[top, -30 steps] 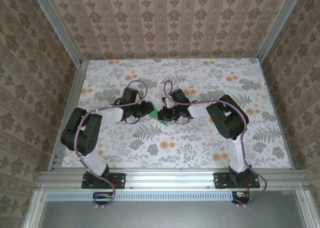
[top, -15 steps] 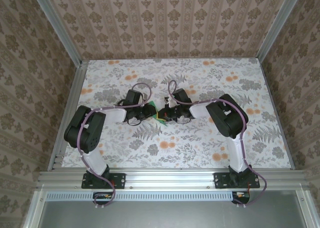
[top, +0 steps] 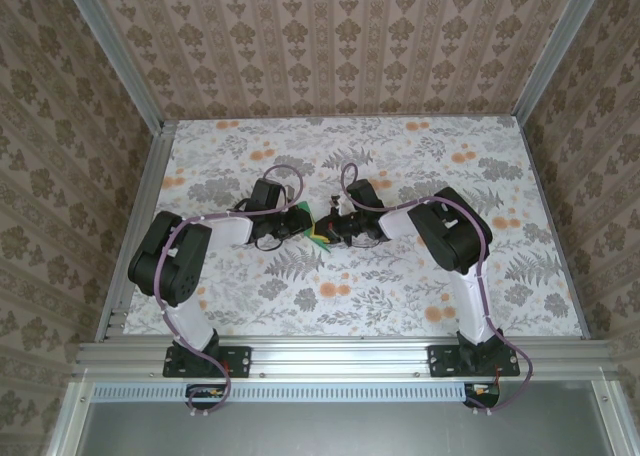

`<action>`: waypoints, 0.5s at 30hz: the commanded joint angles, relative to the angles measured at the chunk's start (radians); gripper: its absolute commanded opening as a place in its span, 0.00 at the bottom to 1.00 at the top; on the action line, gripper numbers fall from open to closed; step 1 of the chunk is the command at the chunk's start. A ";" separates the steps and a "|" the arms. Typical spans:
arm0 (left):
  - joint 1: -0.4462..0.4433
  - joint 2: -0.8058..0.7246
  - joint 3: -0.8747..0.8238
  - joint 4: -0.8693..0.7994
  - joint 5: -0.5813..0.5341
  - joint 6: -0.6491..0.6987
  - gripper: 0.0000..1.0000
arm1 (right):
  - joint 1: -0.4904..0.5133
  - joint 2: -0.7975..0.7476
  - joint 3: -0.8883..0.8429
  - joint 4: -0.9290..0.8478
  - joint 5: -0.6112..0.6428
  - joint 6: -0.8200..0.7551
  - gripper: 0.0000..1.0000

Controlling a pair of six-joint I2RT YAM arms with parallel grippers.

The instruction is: Fold a paper plane with a square sheet of paper (pick it up from the middle)

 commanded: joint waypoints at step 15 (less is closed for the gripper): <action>0.013 0.007 -0.043 0.000 -0.108 -0.011 0.15 | -0.007 0.035 -0.017 -0.035 0.002 -0.002 0.00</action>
